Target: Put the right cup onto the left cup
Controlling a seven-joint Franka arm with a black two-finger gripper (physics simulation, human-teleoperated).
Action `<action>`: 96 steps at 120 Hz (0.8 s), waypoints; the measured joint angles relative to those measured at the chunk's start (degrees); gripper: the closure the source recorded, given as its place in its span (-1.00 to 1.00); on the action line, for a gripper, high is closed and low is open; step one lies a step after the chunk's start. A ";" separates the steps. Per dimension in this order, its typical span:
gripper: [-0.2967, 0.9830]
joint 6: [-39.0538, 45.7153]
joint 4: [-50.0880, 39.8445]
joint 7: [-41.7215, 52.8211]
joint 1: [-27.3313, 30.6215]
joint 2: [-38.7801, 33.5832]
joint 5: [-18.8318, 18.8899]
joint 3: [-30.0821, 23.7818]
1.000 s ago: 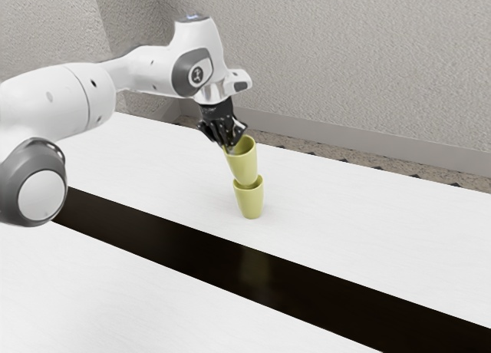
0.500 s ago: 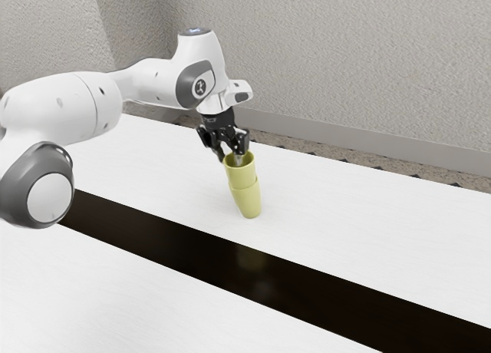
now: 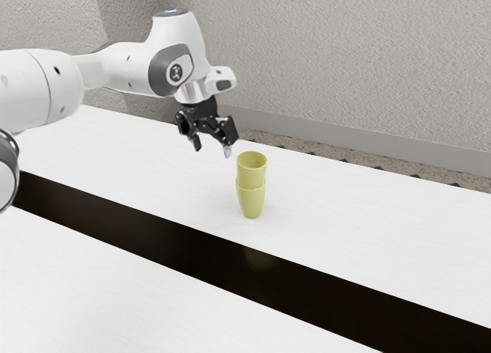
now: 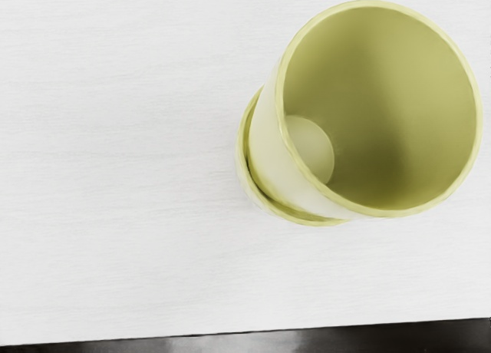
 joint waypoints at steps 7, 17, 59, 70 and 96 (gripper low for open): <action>-0.50 -0.24 -3.73 0.14 -0.03 -3.09 0.04 -0.14; -0.51 -2.09 -6.11 0.28 -0.03 -7.05 0.21 -0.20; -0.53 -10.07 -6.72 3.23 0.17 -17.36 0.78 -0.05; -0.53 -10.97 -6.61 3.84 0.15 -17.62 0.79 0.02; -0.54 -11.96 -6.46 4.97 0.20 -17.67 0.81 0.21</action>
